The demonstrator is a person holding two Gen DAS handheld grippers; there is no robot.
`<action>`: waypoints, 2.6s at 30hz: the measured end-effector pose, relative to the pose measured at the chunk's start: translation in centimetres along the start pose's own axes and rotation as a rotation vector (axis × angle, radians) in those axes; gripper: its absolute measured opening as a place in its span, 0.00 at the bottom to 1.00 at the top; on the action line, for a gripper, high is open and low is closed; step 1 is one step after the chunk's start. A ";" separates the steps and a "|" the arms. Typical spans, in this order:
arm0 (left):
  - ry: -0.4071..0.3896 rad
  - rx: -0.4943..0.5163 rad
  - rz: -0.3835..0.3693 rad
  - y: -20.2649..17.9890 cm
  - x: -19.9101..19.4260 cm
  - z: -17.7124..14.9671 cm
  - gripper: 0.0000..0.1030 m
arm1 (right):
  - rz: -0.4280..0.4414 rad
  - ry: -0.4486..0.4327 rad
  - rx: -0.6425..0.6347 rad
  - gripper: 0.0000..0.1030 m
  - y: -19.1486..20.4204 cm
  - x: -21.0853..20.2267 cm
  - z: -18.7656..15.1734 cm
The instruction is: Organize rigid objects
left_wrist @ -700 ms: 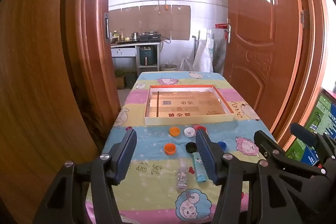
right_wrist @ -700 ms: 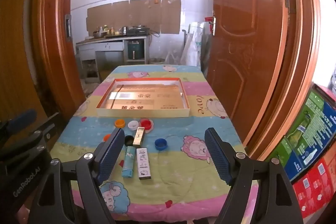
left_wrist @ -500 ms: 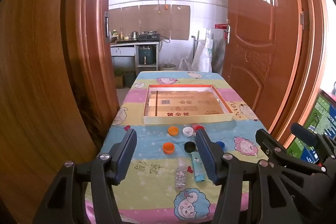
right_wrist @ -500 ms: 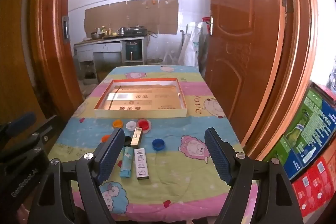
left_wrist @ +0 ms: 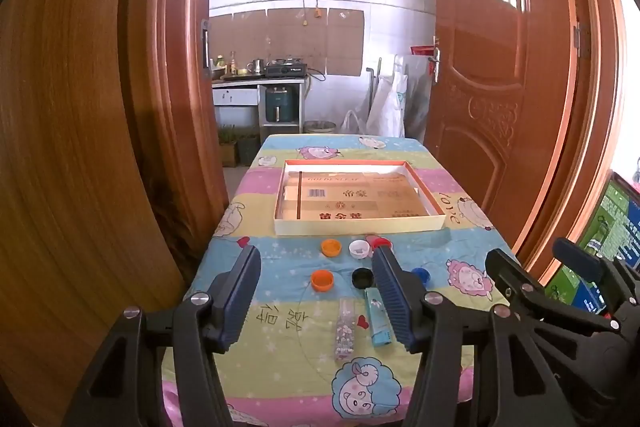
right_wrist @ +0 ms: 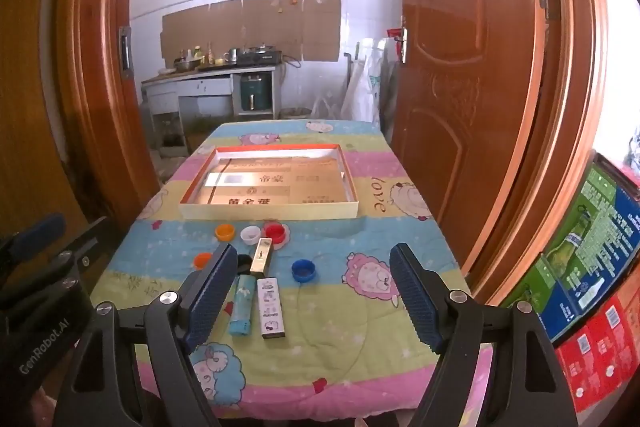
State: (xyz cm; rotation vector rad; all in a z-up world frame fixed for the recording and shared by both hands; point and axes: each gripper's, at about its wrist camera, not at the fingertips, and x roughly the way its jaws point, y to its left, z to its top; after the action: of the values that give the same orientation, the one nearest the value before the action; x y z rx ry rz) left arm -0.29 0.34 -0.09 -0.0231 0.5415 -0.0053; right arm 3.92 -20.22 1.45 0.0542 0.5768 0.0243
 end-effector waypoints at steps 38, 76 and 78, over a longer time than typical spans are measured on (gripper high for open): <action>0.039 0.012 0.013 -0.4 1.1 -0.4 0.57 | 0.013 0.025 0.011 0.78 -0.1 1.0 -0.5; 0.100 0.010 0.018 0.2 3.5 -1.6 0.57 | 0.023 0.060 0.019 0.78 -0.1 3.4 -1.4; 0.107 0.009 0.019 0.3 3.9 -1.8 0.57 | 0.023 0.064 0.021 0.78 -0.4 3.7 -1.6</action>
State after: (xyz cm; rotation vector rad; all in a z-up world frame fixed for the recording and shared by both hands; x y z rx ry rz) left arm 2.08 0.58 -3.66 -0.0090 0.6488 0.0101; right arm 6.15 -20.38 -1.95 0.0805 0.6402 0.0422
